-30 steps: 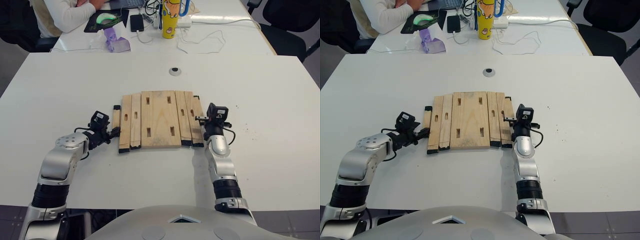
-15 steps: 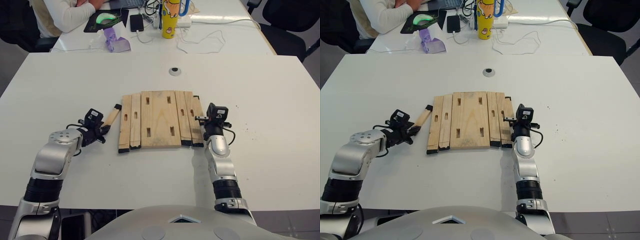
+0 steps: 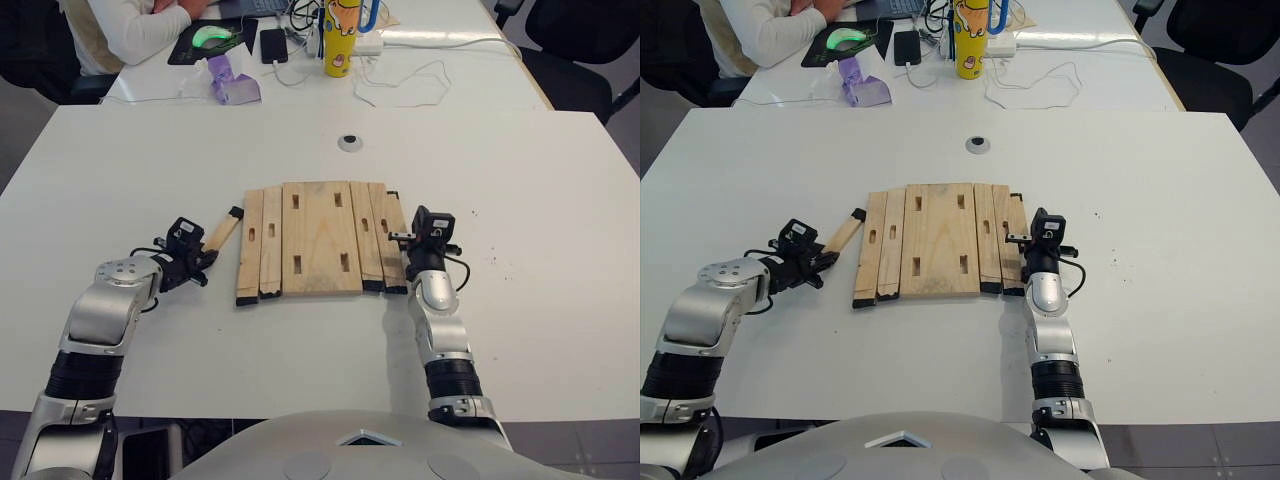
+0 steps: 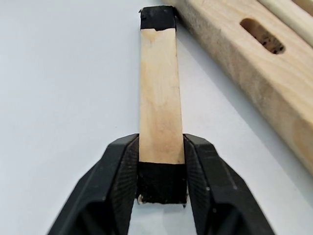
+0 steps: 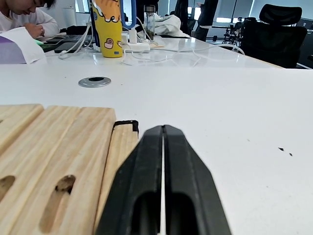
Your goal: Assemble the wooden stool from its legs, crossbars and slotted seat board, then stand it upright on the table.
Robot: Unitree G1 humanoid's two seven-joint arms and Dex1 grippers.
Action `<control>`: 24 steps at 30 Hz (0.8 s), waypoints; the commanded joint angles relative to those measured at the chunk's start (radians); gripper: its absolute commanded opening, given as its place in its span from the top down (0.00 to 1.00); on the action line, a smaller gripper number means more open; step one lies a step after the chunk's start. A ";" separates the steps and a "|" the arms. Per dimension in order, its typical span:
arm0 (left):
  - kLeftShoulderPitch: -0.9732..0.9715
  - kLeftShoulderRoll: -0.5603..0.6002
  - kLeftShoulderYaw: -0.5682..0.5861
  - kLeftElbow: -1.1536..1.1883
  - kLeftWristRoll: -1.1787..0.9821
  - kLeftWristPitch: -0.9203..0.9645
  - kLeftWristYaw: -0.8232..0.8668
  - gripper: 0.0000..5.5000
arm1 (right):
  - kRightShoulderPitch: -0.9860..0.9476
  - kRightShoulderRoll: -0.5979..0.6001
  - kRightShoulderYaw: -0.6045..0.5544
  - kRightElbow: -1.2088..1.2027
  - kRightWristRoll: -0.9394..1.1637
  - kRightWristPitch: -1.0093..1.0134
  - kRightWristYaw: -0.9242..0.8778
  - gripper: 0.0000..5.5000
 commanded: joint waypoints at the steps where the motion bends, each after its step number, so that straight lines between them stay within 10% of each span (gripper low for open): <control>1: -0.065 -0.036 0.055 -0.009 -0.002 -0.052 0.039 0.75 | -0.017 -0.004 0.001 -0.015 -0.001 0.010 -0.001 1.00; 6: -0.072 -0.060 0.070 -0.066 -0.025 -0.234 0.000 0.75 | -0.066 0.000 -0.014 -0.135 0.152 0.108 0.117 1.00; 14: -0.046 -0.107 0.018 -0.224 -0.141 -0.311 -0.122 0.75 | -0.124 0.058 -0.104 -0.472 1.110 0.766 0.230 0.77; 24: -0.045 -0.121 -0.019 -0.291 -0.216 -0.273 -0.159 0.75 | -0.098 0.069 -0.077 -0.504 1.310 0.858 0.134 0.53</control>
